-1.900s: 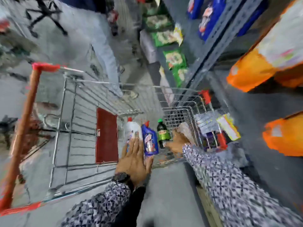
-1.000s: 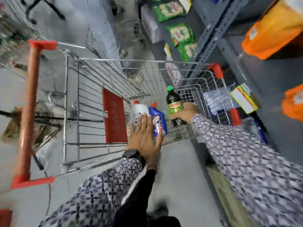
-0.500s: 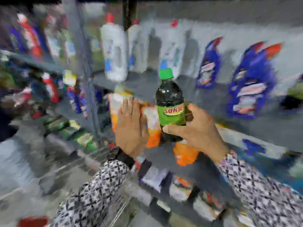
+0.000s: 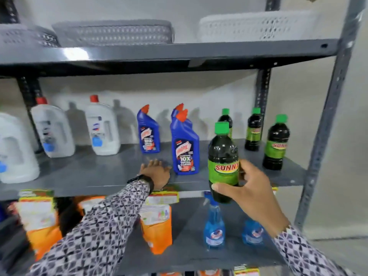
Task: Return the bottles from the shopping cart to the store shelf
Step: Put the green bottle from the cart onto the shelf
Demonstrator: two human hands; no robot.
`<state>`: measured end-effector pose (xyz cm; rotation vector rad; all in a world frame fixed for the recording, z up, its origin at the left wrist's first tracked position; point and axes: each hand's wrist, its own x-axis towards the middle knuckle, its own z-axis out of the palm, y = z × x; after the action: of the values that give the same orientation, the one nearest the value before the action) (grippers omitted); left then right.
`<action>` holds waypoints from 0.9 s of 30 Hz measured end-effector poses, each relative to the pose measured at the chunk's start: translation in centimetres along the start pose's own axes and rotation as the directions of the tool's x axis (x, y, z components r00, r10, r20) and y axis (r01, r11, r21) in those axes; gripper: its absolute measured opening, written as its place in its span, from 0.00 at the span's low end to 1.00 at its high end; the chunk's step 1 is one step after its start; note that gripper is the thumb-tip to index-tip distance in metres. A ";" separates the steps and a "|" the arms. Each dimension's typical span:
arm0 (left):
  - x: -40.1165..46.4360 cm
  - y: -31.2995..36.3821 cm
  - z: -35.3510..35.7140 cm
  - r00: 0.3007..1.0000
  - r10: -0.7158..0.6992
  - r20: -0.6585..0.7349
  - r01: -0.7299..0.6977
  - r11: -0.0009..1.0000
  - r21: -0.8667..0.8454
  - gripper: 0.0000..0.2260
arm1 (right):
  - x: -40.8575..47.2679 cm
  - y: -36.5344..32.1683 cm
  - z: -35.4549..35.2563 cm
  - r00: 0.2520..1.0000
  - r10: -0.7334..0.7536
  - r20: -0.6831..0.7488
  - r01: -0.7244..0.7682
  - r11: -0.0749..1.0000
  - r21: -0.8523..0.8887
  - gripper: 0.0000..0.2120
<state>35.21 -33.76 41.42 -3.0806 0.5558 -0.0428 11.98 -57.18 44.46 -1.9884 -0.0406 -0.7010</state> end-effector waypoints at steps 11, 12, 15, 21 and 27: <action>0.1 0.2 0.5 0.998 0.036 -0.054 -0.036 0.999 -0.007 0.33 | 6.9 2.9 0.6 0.988 0.107 -0.109 -0.112 0.993 -0.036 0.25; 0.0 0.3 0.4 0.998 0.026 -0.057 -0.027 1.000 -0.013 0.35 | 8.3 3.4 0.6 0.984 0.123 -0.129 -0.129 0.991 -0.044 0.25; 0.1 0.0 0.5 0.998 0.024 -0.051 -0.025 1.000 -0.018 0.36 | 11.5 5.4 1.2 0.974 0.165 -0.154 -0.180 0.980 -0.088 0.27; 0.6 -0.3 0.9 0.999 0.025 -0.026 -0.025 0.999 0.032 0.33 | 13.1 7.8 2.1 0.967 0.185 -0.176 -0.206 0.972 -0.112 0.29; -2.0 1.1 -0.8 0.983 -0.084 -0.164 0.025 0.943 -0.331 0.26 | 11.4 6.5 2.0 0.975 0.125 -0.182 -0.146 0.983 -0.109 0.32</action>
<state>32.96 -34.06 42.14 -3.4417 0.5310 -0.2518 24.42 -61.83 44.14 -2.0161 0.2473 -0.8020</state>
